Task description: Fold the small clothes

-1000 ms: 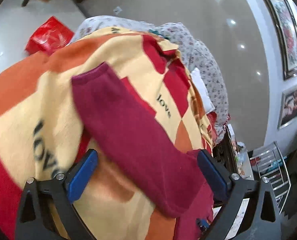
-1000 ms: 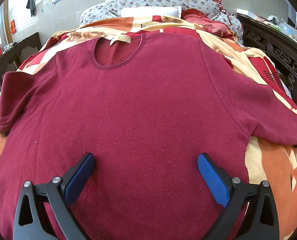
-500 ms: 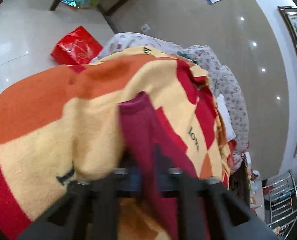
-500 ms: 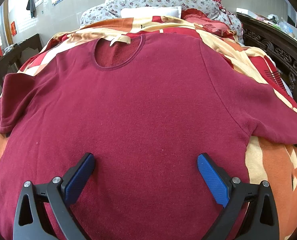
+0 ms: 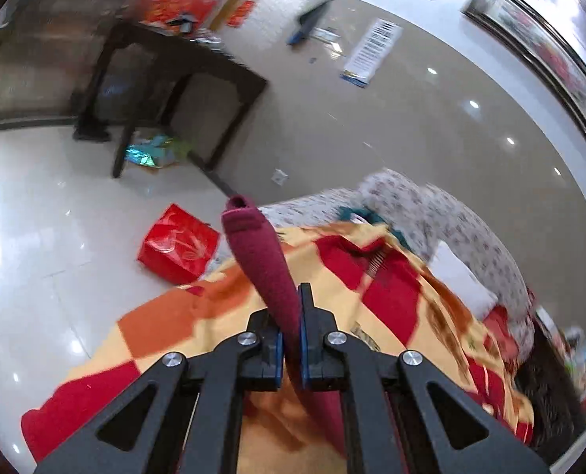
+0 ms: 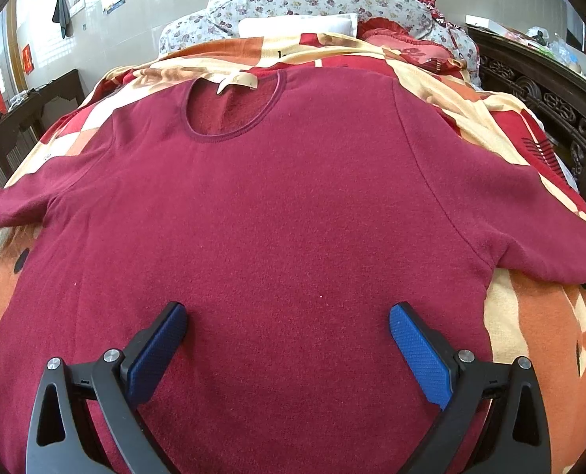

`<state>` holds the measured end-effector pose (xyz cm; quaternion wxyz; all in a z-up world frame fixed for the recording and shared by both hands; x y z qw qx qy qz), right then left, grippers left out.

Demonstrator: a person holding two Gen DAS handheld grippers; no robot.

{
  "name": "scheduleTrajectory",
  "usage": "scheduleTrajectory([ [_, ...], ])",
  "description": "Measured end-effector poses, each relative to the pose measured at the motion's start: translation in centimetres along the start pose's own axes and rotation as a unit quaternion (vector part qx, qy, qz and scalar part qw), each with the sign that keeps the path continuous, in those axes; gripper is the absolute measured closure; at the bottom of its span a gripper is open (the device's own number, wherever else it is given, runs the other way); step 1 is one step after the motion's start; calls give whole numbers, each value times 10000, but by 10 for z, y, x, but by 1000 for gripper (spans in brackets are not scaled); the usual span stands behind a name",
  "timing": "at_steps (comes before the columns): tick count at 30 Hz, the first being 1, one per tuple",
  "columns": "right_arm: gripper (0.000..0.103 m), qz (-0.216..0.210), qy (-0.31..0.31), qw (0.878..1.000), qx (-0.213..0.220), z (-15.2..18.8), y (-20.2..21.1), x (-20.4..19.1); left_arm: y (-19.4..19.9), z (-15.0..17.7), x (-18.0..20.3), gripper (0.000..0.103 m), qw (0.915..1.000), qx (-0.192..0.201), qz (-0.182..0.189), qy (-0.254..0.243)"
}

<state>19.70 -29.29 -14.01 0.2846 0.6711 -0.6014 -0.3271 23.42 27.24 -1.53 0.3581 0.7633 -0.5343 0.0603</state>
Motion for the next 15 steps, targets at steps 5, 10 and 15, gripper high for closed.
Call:
scheduleTrajectory([
  [5,0,-62,-278,9996,-38,0,20,5,25,48,101,98,9868,-96,947,-1307],
  [10,0,-5,-871,9962,-32,24,50,27,50,122,223,98,9475,-396,2132,-2350],
  [15,0,-21,-824,9965,123,41,68,23,42,208,309,98,9148,-987,2779,-2761],
])
Point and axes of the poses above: each gripper's, at about its wrist camera, not at the fingertips, and y roughly against the way its jaws point, x to its right, z to its underside, the point moved 6 cm from there along -y, roughly the way its jaws point, and after that the axes turned 8 degrees about -z, right-handed, at the moved point
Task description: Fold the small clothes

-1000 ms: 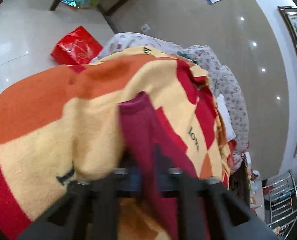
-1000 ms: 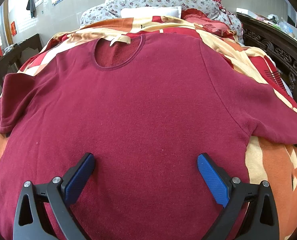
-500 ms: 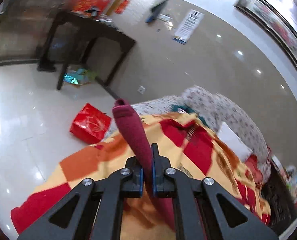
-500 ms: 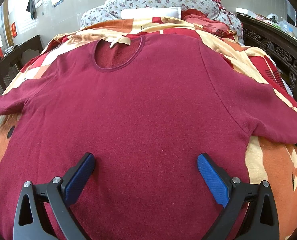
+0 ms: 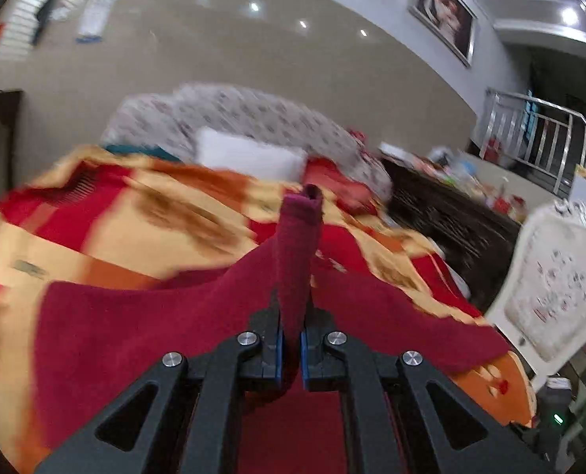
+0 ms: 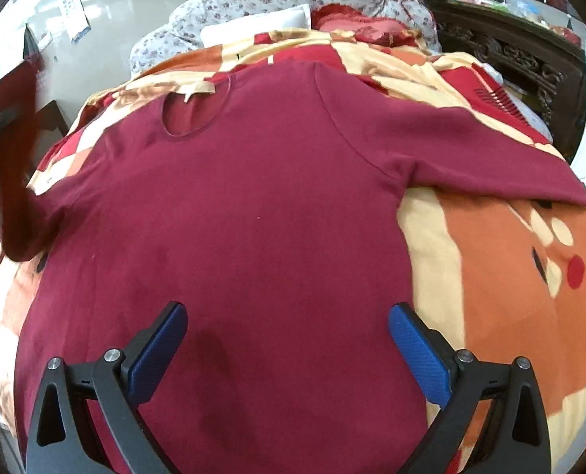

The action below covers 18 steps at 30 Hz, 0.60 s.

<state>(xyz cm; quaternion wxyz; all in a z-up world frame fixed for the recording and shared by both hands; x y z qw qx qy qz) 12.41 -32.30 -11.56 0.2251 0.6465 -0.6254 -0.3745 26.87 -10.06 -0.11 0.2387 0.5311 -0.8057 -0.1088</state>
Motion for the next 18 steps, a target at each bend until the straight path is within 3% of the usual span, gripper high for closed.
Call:
scheduleTrajectory([
  [5,0,-36,-381,9990,241,-1,9,13,-59,46,53,97,9957,-781,455,-183],
  [8,0,38,-789,9960,421,-5,19,31,-79,84,83,96,9855,-1350,904,-494],
  [9,0,76,-838,9953,471,-10,22,33,-82,90,90,90,9834,-1445,927,-583],
  [12,0,23,-772,9938,795,-38,32,39,-79,101,89,54,9793,-1669,971,-601],
  [13,0,-60,-722,9938,847,-48,32,39,-72,102,84,47,9806,-1644,924,-539],
  [16,0,-742,-620,9910,925,-79,25,32,-42,97,58,47,9850,-1456,846,-370],
  [18,0,-1650,-917,9799,638,-95,4,28,-28,94,34,47,9890,-1310,585,-366],
])
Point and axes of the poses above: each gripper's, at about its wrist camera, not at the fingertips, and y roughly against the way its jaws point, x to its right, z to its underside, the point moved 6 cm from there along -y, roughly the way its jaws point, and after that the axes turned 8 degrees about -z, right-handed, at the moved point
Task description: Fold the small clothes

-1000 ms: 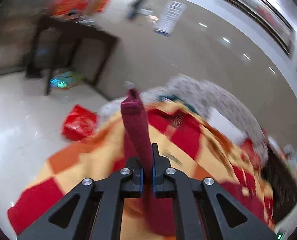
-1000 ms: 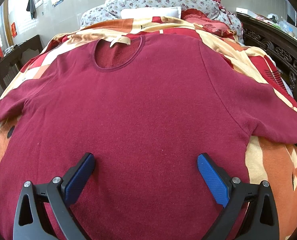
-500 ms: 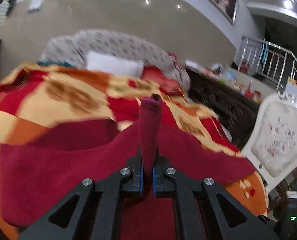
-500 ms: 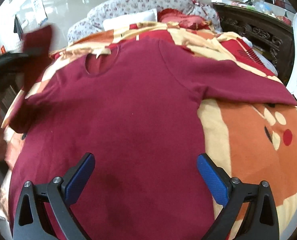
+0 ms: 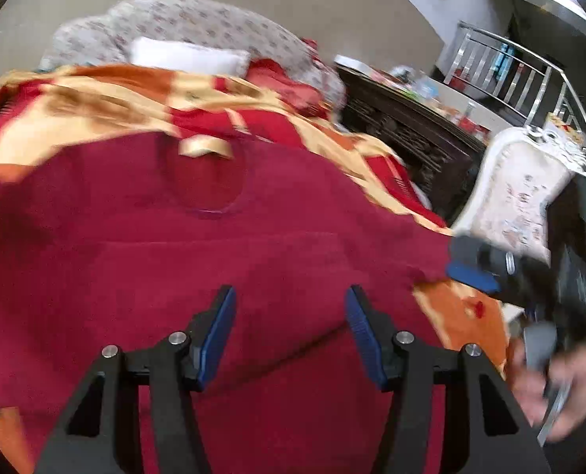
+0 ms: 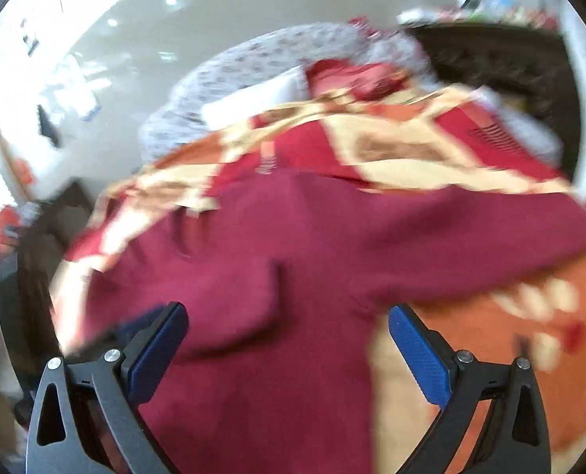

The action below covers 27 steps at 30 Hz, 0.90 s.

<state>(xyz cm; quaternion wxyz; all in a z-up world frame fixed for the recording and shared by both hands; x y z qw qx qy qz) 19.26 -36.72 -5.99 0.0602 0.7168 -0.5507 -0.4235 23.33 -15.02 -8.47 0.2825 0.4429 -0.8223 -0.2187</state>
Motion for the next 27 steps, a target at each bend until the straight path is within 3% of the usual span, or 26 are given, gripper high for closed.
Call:
scheduleTrajectory([
  [1,2,-278,-201,9993,-142,-3,-11,2,11,0,-18,47,9994,154,-303,14],
  [4,19,-539,-595,9954,-523,0,-37,14,37,-6,-74,47,9899,526,-1289,278],
  [5,33,-605,-763,9933,-616,1,-46,20,43,-6,-90,47,9859,624,-1476,485],
  [6,36,-649,-854,9918,-698,1,-53,23,48,-5,-103,47,9823,715,-1589,694],
  [10,36,-731,-1004,9855,-1156,10,-83,34,54,7,-132,47,9716,1017,-1630,1384],
  [13,37,-808,-927,9864,-1093,7,-87,33,63,7,-135,46,9643,1240,-1760,1542],
  [16,71,-1003,-838,9834,-1257,3,-96,24,73,8,-143,40,9565,1444,-1876,1706],
  [17,90,-880,-638,9855,-1301,2,-99,19,78,10,-148,39,9507,1510,-1989,1840],
  [18,94,-733,-462,9879,-1288,0,-98,16,82,10,-153,38,9470,1543,-2031,1950],
  [21,96,-587,72,9936,-964,-13,-83,0,86,15,-167,38,9390,1554,-2054,2279],
  [23,96,-377,378,9972,-520,-29,-59,-3,86,19,-175,38,9354,1506,-2067,2442],
  [25,96,-207,337,9987,-321,-39,-46,10,85,21,-178,38,9338,1463,-2112,2490],
  [27,96,-68,277,9988,-401,-36,-42,26,83,20,-175,38,9360,1441,-2134,2399],
])
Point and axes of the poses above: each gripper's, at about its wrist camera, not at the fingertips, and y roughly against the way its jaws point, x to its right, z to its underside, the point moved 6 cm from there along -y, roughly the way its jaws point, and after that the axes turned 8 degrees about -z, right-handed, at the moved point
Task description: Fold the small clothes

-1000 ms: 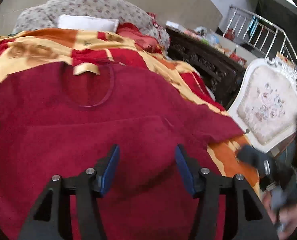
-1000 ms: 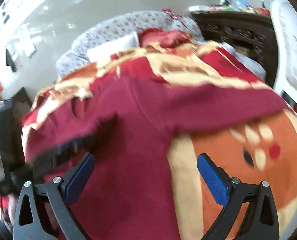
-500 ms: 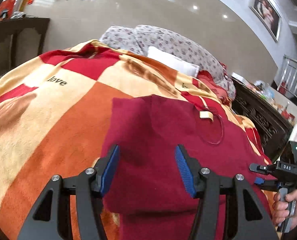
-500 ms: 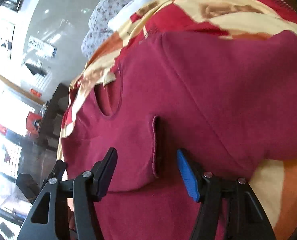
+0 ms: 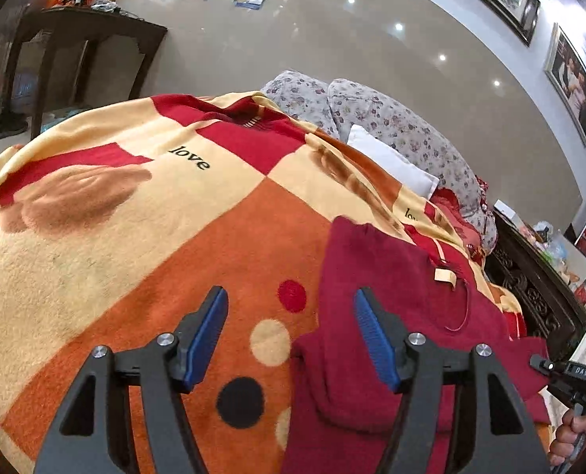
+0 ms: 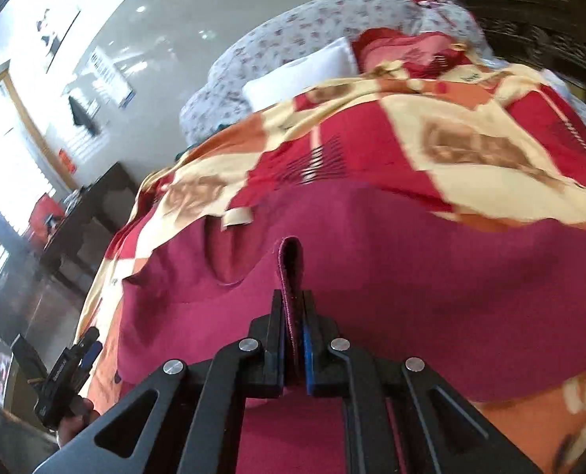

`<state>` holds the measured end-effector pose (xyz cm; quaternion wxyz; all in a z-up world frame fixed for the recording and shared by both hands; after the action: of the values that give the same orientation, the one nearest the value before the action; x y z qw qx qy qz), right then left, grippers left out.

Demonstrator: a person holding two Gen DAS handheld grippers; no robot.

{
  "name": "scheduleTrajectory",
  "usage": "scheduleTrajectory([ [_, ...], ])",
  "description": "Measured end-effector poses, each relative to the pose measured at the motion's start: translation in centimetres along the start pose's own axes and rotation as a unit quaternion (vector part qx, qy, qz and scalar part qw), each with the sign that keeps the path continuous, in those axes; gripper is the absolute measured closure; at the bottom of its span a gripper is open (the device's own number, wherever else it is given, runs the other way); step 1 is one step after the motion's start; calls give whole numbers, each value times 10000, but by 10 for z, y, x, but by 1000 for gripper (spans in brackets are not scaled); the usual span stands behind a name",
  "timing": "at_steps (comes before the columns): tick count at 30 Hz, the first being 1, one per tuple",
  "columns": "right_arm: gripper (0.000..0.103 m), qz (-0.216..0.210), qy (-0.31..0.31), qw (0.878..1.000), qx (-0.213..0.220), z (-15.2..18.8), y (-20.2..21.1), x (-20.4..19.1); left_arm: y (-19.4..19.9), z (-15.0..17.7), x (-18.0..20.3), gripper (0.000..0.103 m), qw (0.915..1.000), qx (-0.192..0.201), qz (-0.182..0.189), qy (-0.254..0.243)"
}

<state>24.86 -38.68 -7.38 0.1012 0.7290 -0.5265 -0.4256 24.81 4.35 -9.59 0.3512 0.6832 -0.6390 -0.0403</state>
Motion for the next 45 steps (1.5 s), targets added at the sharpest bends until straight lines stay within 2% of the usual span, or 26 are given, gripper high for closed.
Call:
scheduleTrajectory([
  [2,96,172,-20,9998,-114,8,-2,14,4,0,7,38,9998,74,-7,-169],
  [4,96,148,-167,9996,-166,14,-6,22,8,-1,22,38,9985,219,70,-487],
  [8,95,254,-355,9989,-180,20,-14,35,8,0,70,38,9891,332,404,-1374],
  [11,95,225,-496,9983,-195,24,-18,42,-11,5,96,39,9830,-38,712,-1690],
  [12,95,228,-494,9983,-190,24,-19,41,-20,6,102,45,9815,-189,788,-1736],
  [14,95,264,-440,9985,-197,26,-20,41,-39,12,109,52,9774,-469,686,-1946],
  [15,95,270,-435,9985,-192,26,-20,42,-50,17,109,60,9758,-657,602,-1995],
  [17,95,266,-466,9984,-182,27,-20,44,-69,24,96,62,9777,-1021,317,-1809],
  [19,96,282,-430,9986,-150,26,-18,45,-82,23,79,75,9821,-1317,387,-1287],
  [21,96,276,-467,9984,-127,26,-16,46,-84,23,70,77,9839,-1396,497,-1001],
  [23,94,493,-481,9976,0,24,-8,47,-78,26,76,75,9834,-1278,432,-1212],
  [25,91,722,-363,9966,178,21,7,43,-74,28,81,63,9820,-1210,422,-1387],
  [27,91,890,-89,9955,314,18,23,31,-63,27,82,59,9830,-1005,483,-1457],
  [28,91,901,146,9953,334,18,28,21,-58,25,82,52,9844,-885,510,-1430],
  [31,91,681,952,9931,45,29,21,-21,-41,19,71,46,9892,-666,556,-1178],
  [32,91,620,1244,9902,-153,38,12,-34,-39,20,68,46,9897,-709,580,-1105],
  [34,91,822,1600,9822,-535,52,-7,-40,-39,24,61,46,9895,-884,503,-1031],
  [36,91,1257,1414,9777,-910,64,-26,-18,-44,28,59,46,9880,-1073,471,-1011],
  [37,91,1262,1254,9795,-942,66,-30,-9,-48,29,59,46,9872,-1143,450,-1021],
  [38,91,1103,1014,9858,-763,63,-28,-1,-51,30,60,46,9866,-1191,396,-1047],
  [41,91,998,702,9899,-716,60,-24,3,-51,32,65,40,9854,-1168,358,-1183],
  [43,91,1120,788,9883,-671,54,-19,-6,-51,32,67,36,9853,-1149,374,-1212],
  [45,86,1211,963,9867,-495,49,-14,-19,-52,33,69,34,9849,-1149,357,-1246],
])
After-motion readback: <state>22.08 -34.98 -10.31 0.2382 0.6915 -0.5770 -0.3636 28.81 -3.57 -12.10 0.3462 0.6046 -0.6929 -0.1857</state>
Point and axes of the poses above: each gripper's, at about its wrist camera, not at the fingertips, and y roughly against the way its jaws point, x to its right, z to its underside, the point moved 6 cm from there along -y, roughly the way its jaws point, and after that the axes turned 8 degrees about -z, right-handed, at the moved point
